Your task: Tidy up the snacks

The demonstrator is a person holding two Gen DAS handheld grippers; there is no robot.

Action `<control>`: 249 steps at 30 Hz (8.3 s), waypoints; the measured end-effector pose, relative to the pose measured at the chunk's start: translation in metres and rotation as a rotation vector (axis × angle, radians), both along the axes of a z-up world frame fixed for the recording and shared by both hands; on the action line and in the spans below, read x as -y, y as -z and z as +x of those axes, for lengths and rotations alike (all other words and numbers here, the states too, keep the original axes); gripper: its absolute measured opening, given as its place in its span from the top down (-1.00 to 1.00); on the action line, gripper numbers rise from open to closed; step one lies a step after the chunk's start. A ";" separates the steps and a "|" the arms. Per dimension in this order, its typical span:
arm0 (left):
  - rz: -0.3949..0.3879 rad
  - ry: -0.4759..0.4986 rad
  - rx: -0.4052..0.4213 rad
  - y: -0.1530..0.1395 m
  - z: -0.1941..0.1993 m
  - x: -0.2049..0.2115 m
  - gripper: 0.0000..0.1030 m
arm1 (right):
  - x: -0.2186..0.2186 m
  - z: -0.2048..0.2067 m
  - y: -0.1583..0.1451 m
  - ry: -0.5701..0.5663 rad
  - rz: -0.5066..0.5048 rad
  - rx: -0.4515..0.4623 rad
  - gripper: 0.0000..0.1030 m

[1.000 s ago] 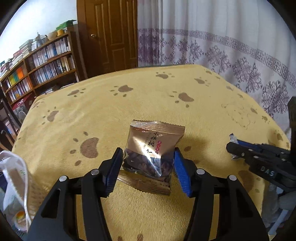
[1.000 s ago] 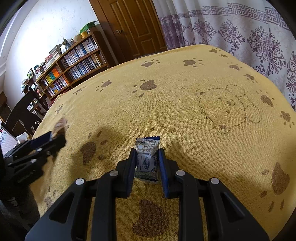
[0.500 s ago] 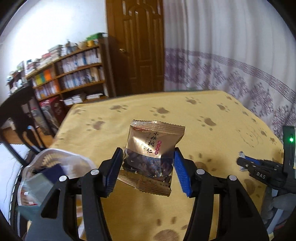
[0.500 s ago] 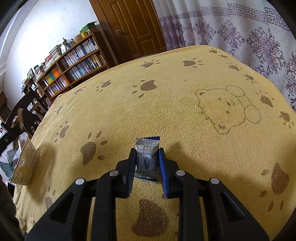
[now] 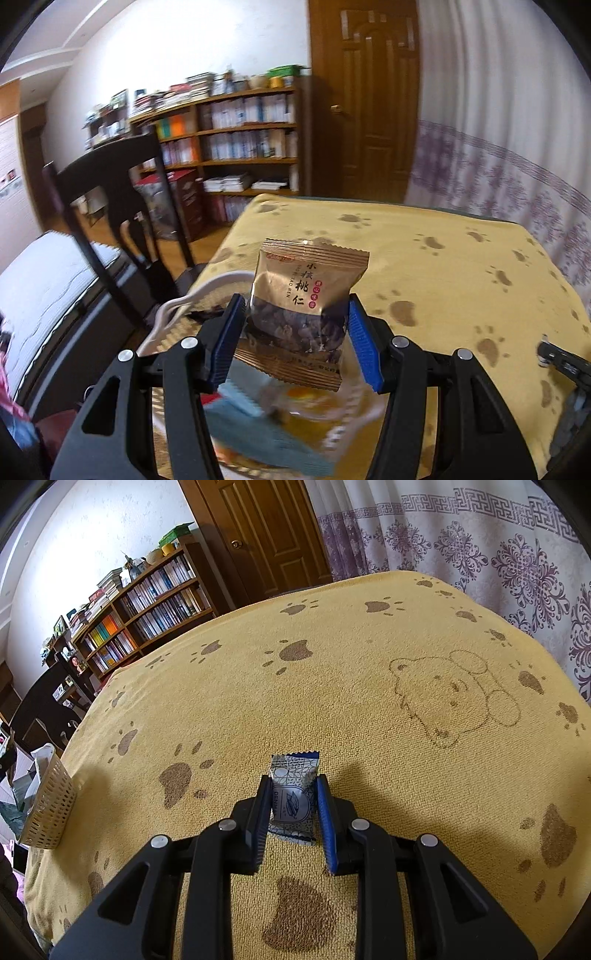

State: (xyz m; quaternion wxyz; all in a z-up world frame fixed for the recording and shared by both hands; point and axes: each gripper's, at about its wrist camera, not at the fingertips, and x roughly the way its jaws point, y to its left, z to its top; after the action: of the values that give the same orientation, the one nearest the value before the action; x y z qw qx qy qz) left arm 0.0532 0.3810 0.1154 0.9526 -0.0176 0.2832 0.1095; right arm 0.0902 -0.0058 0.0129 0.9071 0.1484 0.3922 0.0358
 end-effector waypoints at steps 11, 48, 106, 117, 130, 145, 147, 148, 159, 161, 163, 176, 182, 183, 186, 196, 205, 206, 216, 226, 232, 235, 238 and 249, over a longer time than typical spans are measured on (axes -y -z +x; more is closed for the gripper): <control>0.054 -0.056 -0.019 0.010 0.008 -0.001 -0.15 | 0.000 -0.001 0.000 0.000 0.002 0.000 0.53; -0.037 -0.135 0.063 -0.008 -0.016 -0.039 -0.75 | 0.001 -0.001 -0.001 0.000 0.006 0.006 0.53; -0.105 -0.221 0.250 -0.064 -0.074 -0.077 -0.78 | -0.310 -0.018 -0.091 -0.741 -0.114 0.096 0.51; -0.109 -0.221 0.246 -0.062 -0.071 -0.075 -0.88 | -0.311 -0.013 -0.083 -0.741 -0.104 0.085 0.49; -0.109 -0.225 0.247 -0.062 -0.073 -0.074 -0.88 | -0.302 -0.016 -0.086 -0.715 -0.111 0.113 0.42; -0.037 -0.228 0.243 -0.066 -0.082 -0.068 -0.88 | -0.275 -0.055 -0.110 -0.624 -0.239 0.280 -0.24; -0.013 -0.218 0.233 -0.065 -0.084 -0.065 -0.88 | -0.275 -0.061 -0.114 -0.620 -0.256 0.308 -0.30; -0.005 -0.215 0.231 -0.065 -0.085 -0.064 -0.88 | -0.274 -0.064 -0.116 -0.619 -0.262 0.321 -0.33; 0.129 -0.193 0.171 -0.038 -0.123 -0.058 -0.88 | -0.273 -0.088 -0.131 -0.600 -0.308 0.378 -0.72; 0.135 -0.201 0.165 -0.033 -0.131 -0.059 -0.88 | -0.273 -0.091 -0.132 -0.599 -0.314 0.381 -0.78; 0.144 -0.206 0.160 -0.028 -0.138 -0.059 -0.88 | -0.274 -0.095 -0.133 -0.594 -0.327 0.391 -0.85; 0.240 -0.221 0.104 0.000 -0.145 -0.050 -0.93 | -0.285 -0.109 -0.128 -0.604 -0.420 0.420 -0.90; 0.269 -0.207 0.086 0.007 -0.143 -0.045 -0.93 | -0.285 -0.109 -0.125 -0.602 -0.437 0.415 -0.90; 0.273 -0.205 0.085 0.007 -0.143 -0.043 -0.93 | -0.286 -0.110 -0.124 -0.603 -0.444 0.415 -0.90; 0.285 -0.189 0.084 0.008 -0.143 -0.039 -0.93 | -0.287 -0.111 -0.123 -0.604 -0.462 0.418 -0.90; 0.321 -0.163 0.079 0.012 -0.145 -0.029 -0.93 | -0.288 -0.112 -0.122 -0.591 -0.493 0.427 -0.90; 0.322 -0.161 0.077 0.012 -0.144 -0.028 -0.93 | -0.290 -0.112 -0.121 -0.590 -0.517 0.435 -0.90; 0.322 -0.161 0.077 0.011 -0.144 -0.028 -0.93 | -0.291 -0.112 -0.120 -0.590 -0.518 0.435 -0.90; 0.325 -0.152 0.076 0.015 -0.142 -0.026 -0.93 | -0.292 -0.114 -0.120 -0.602 -0.535 0.440 -0.90; 0.325 -0.149 0.076 0.016 -0.142 -0.024 -0.93 | -0.294 -0.114 -0.119 -0.608 -0.540 0.440 -0.90; 0.326 -0.150 0.074 0.016 -0.142 -0.024 -0.93 | -0.294 -0.115 -0.118 -0.618 -0.549 0.443 -0.90; 0.327 -0.149 0.075 0.016 -0.142 -0.024 -0.93 | -0.294 -0.115 -0.118 -0.617 -0.548 0.442 -0.90; 0.326 -0.149 0.075 0.016 -0.142 -0.024 -0.93 | -0.294 -0.115 -0.118 -0.617 -0.550 0.442 -0.90; 0.329 -0.144 0.071 0.019 -0.141 -0.022 -0.93 | -0.293 -0.113 -0.114 -0.620 -0.550 0.438 -0.90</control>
State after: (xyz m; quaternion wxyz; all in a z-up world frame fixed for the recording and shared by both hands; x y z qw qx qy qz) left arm -0.0876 0.4033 0.0968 0.9417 0.1142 0.2258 0.2218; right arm -0.0229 0.2877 0.1266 0.9208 -0.2325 0.2122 0.2304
